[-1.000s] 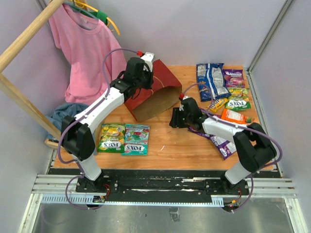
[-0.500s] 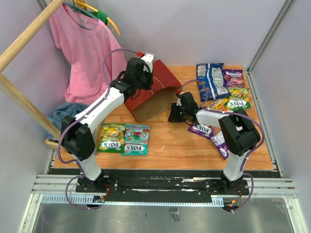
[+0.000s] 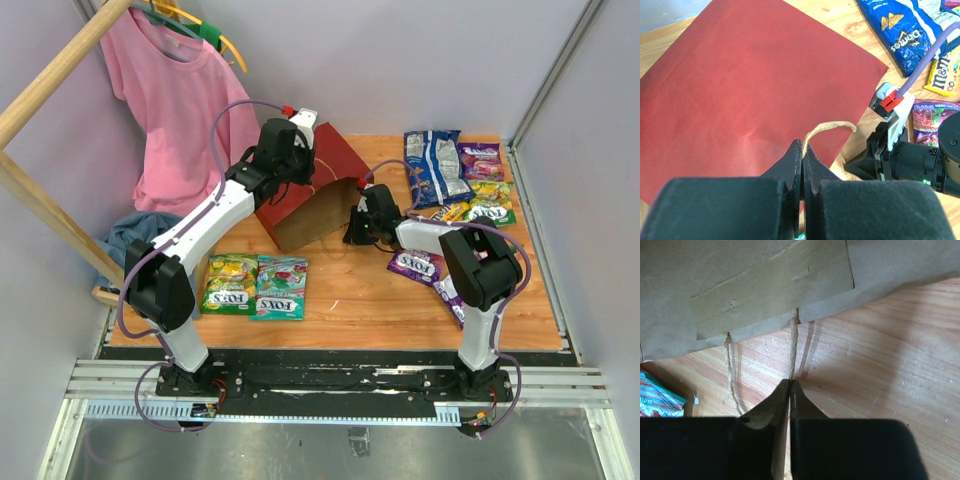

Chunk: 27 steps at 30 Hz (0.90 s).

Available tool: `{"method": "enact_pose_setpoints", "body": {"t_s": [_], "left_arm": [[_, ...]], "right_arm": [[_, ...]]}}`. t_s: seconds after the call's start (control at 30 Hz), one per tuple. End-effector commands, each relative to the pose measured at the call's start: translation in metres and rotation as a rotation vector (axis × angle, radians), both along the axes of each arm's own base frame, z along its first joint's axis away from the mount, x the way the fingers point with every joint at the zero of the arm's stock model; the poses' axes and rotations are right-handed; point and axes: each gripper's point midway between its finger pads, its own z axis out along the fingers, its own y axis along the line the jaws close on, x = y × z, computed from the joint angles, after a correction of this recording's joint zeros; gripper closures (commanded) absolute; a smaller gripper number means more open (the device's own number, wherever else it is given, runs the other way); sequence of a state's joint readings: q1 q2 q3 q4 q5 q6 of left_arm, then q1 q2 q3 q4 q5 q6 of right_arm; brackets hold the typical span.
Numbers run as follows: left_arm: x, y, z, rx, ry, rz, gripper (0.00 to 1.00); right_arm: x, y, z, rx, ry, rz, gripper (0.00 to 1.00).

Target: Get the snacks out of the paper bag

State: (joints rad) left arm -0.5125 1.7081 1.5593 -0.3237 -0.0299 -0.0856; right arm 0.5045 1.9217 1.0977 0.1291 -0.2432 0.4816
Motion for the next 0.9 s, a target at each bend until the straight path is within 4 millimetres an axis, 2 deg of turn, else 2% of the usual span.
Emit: {"method": "enact_pose_setpoints", "body": {"t_s": [0.0,0.07,0.13,0.27,0.43,0.7,0.87], "left_arm": [[0.0,0.004,0.027,-0.022,-0.068,-0.001,1.0],[-0.001,0.005,0.027,-0.019,-0.07,-0.002,0.99],[-0.001,0.008,0.028,-0.015,-0.072,0.005,1.0],[-0.004,0.012,0.036,-0.024,-0.085,0.012,1.0],[-0.014,0.008,0.061,-0.085,-0.13,-0.02,0.99],[-0.017,0.008,0.091,-0.11,-0.174,-0.031,0.99],[-0.013,0.008,0.106,-0.113,-0.194,-0.018,1.0]], "right_arm": [[0.002,-0.006,-0.007,-0.014,0.029,-0.017,0.99],[0.0,-0.007,0.001,-0.008,0.017,-0.018,0.99],[-0.001,-0.01,0.016,0.007,-0.012,-0.021,0.99],[-0.008,-0.023,0.061,0.049,-0.09,-0.027,0.99],[-0.017,-0.037,0.113,0.095,-0.17,-0.015,0.99],[-0.023,-0.034,0.191,0.181,-0.295,0.031,0.99],[-0.02,-0.036,0.231,0.201,-0.381,0.028,0.99]]}}
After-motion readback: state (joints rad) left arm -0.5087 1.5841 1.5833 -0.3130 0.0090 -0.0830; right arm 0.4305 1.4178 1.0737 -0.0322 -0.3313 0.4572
